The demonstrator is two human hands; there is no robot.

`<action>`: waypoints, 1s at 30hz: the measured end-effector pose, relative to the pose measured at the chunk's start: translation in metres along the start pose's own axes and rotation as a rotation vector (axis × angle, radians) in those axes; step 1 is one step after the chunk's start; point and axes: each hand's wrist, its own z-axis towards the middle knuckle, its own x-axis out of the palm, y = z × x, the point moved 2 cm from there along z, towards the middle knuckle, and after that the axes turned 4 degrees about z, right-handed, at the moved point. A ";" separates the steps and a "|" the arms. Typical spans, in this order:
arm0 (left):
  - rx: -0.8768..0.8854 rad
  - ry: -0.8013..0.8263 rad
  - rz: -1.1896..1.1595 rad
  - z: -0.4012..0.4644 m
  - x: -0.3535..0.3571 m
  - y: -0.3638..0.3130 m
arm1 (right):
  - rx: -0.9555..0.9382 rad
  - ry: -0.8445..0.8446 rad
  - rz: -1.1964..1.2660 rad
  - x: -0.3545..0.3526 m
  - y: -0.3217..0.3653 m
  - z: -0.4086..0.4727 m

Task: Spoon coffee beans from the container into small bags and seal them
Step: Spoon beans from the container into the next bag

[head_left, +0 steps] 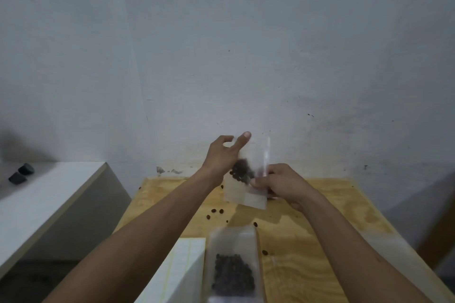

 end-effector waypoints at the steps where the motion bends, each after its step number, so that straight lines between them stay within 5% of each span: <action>1: 0.007 -0.023 -0.027 0.001 -0.005 0.000 | 0.019 0.011 0.044 -0.002 -0.002 0.000; 5: 0.014 -0.041 -0.129 0.002 -0.017 0.000 | -0.001 0.021 0.129 -0.009 -0.005 -0.001; 9: 0.055 -0.029 -0.075 -0.007 -0.012 -0.002 | -0.151 -0.148 0.249 -0.022 0.011 -0.001; 23: 0.123 0.021 0.133 -0.015 -0.002 0.007 | -0.135 -0.215 -0.173 -0.013 0.030 0.005; 30: 0.077 -0.106 0.156 -0.012 -0.017 0.014 | -0.117 -0.193 -0.084 -0.011 0.027 0.002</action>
